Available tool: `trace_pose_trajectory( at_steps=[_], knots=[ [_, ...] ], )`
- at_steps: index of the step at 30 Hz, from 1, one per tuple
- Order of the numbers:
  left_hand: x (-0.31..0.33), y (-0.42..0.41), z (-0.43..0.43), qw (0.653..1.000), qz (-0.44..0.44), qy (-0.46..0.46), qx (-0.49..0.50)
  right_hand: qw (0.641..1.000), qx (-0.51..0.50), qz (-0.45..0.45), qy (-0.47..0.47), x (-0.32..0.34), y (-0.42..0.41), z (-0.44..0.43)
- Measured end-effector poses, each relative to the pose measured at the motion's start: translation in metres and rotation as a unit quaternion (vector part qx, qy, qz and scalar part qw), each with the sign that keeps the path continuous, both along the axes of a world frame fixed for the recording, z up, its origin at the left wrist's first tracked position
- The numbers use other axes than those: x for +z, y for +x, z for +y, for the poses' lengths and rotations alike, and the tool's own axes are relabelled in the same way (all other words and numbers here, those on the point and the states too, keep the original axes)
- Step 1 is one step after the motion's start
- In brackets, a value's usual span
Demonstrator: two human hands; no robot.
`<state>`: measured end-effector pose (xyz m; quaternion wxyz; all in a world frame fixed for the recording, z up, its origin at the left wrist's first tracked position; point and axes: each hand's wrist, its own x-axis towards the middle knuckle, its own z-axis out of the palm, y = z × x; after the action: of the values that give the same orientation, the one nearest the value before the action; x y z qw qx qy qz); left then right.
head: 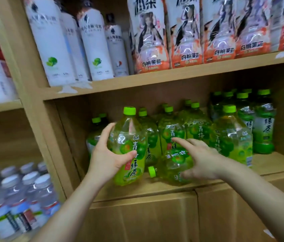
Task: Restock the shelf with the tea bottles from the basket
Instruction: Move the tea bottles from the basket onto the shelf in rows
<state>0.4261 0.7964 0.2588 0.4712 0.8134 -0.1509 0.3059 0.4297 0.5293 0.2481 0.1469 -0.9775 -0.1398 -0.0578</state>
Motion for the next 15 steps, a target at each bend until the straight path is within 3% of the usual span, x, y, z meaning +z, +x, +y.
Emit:
trace_pose_trajectory(
  at_steps=[3,6,9,15],
  knots=[
    [-0.017,0.008,0.01,0.999,0.031,0.014,-0.009,0.995,-0.016,0.028,-0.093,-0.003,0.018,0.003],
    [-0.028,0.019,0.018,0.996,0.076,-0.033,-0.037,0.984,-0.012,0.038,-0.173,0.0,0.027,0.007],
    [-0.035,0.028,0.02,0.977,0.143,-0.116,-0.106,0.975,-0.027,0.079,-0.205,0.01,0.032,0.011],
    [-0.041,0.04,0.021,0.947,0.189,-0.177,-0.192,0.964,-0.022,0.131,-0.232,0.018,0.027,0.015]
  ],
)
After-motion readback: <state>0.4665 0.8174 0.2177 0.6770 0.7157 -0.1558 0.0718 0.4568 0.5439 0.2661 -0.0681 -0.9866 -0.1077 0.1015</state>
